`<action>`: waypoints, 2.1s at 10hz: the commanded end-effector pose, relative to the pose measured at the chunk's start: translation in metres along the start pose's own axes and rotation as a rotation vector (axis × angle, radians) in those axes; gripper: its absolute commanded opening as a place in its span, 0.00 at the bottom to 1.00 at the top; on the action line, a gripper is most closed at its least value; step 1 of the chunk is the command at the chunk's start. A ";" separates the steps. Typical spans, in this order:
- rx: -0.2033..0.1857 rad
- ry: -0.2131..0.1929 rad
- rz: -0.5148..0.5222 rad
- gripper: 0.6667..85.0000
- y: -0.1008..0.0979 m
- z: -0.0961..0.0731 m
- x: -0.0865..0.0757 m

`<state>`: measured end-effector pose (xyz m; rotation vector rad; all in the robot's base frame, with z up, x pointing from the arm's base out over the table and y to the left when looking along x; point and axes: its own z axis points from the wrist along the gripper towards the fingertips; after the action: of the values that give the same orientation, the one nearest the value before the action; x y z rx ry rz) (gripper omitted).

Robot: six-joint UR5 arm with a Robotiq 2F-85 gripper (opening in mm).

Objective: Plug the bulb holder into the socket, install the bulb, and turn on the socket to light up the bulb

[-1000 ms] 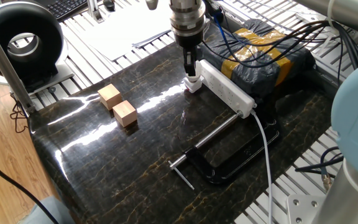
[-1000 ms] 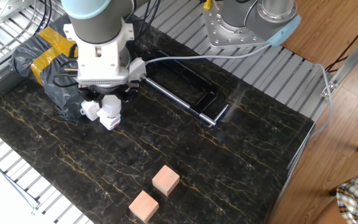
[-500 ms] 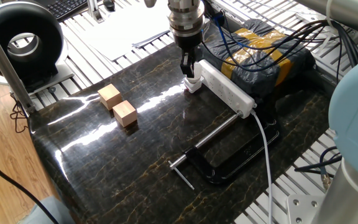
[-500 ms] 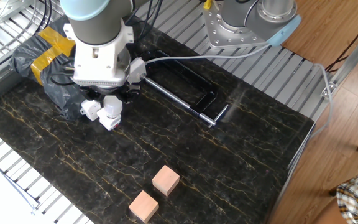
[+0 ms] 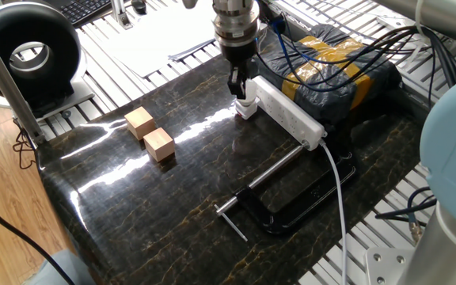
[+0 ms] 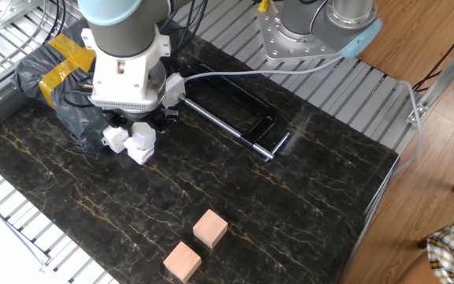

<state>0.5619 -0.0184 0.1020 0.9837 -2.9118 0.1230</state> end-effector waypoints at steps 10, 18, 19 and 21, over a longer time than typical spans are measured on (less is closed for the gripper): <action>0.050 -0.062 -0.119 0.59 -0.014 -0.004 -0.012; 0.102 -0.054 -0.250 0.67 -0.021 -0.014 -0.014; 0.100 -0.064 -0.328 0.70 -0.018 -0.017 -0.016; 0.042 -0.056 -0.486 0.75 0.004 -0.023 -0.009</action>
<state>0.5783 -0.0204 0.1168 1.4568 -2.7682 0.2017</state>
